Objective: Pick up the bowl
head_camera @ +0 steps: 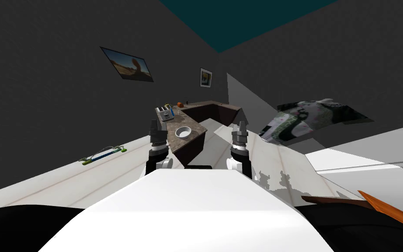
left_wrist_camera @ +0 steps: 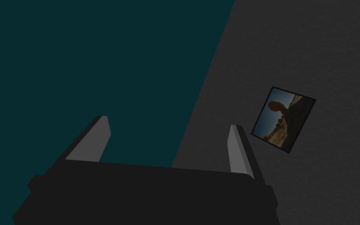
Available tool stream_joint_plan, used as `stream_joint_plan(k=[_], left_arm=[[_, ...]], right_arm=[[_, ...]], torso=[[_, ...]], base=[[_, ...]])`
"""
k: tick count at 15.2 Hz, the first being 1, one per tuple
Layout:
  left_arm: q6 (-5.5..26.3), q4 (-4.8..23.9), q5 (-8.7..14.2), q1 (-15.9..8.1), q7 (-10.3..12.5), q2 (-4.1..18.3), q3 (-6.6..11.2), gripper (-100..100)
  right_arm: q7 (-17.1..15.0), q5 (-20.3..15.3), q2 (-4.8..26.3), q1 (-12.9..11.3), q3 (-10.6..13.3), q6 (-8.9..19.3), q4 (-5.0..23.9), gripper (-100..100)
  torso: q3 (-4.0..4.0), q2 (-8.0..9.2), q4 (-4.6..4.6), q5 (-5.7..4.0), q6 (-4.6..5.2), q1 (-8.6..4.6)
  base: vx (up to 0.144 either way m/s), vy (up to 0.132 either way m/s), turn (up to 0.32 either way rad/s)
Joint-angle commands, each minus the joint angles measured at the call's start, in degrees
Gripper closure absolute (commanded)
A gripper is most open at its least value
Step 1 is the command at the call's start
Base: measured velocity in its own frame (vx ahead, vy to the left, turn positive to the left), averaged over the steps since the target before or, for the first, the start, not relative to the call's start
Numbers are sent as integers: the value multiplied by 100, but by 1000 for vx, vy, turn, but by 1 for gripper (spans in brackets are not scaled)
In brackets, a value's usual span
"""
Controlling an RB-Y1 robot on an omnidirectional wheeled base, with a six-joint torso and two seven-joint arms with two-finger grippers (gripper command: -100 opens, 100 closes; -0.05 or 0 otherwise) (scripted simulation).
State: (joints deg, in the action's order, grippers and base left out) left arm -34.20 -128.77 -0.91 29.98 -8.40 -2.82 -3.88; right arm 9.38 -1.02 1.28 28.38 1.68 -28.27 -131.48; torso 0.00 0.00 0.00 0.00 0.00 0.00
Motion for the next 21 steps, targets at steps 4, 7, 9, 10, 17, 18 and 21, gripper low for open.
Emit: stream_joint_plan(k=[4,7,9,10,17,18,21], left_arm=[[148,5,105,72,-36,470,84,-100],[370,11,260,178,-89,859,208,-100],[515,16,361,248,-123,1040,288,-100],[681,21,475,327,-162,1179,379,-100],[1291,39,893,617,-302,1663,709,-100],[1471,46,1055,729,-355,1795,836,-100],[1779,54,1226,848,-412,1917,970,-100]], right_arm=[[0,0,0,0,0,0,0,0],[0,0,0,0,0,0,0,0],[0,0,0,0,0,0,0,0],[0,0,0,0,0,0,0,0],[0,0,0,0,1,0,0,0],[0,0,0,0,0,0,0,0],[0,0,0,0,1,0,0,0]], torso=[[-2,-3,-1,0,0,-2],[-3,-6,-1,-1,0,-5],[-5,-9,-2,-1,0,-6],[-6,-10,-2,-2,0,-7],[-9,-15,-3,-3,1,-14],[-9,-16,-4,-3,0,-15],[-10,-18,-4,-4,1,-17]], base=[[10,-10,-29],[18,-20,-42],[27,-24,-56],[35,-34,-97],[38,-35,-74],[44,-37,-92],[44,-42,-86]])
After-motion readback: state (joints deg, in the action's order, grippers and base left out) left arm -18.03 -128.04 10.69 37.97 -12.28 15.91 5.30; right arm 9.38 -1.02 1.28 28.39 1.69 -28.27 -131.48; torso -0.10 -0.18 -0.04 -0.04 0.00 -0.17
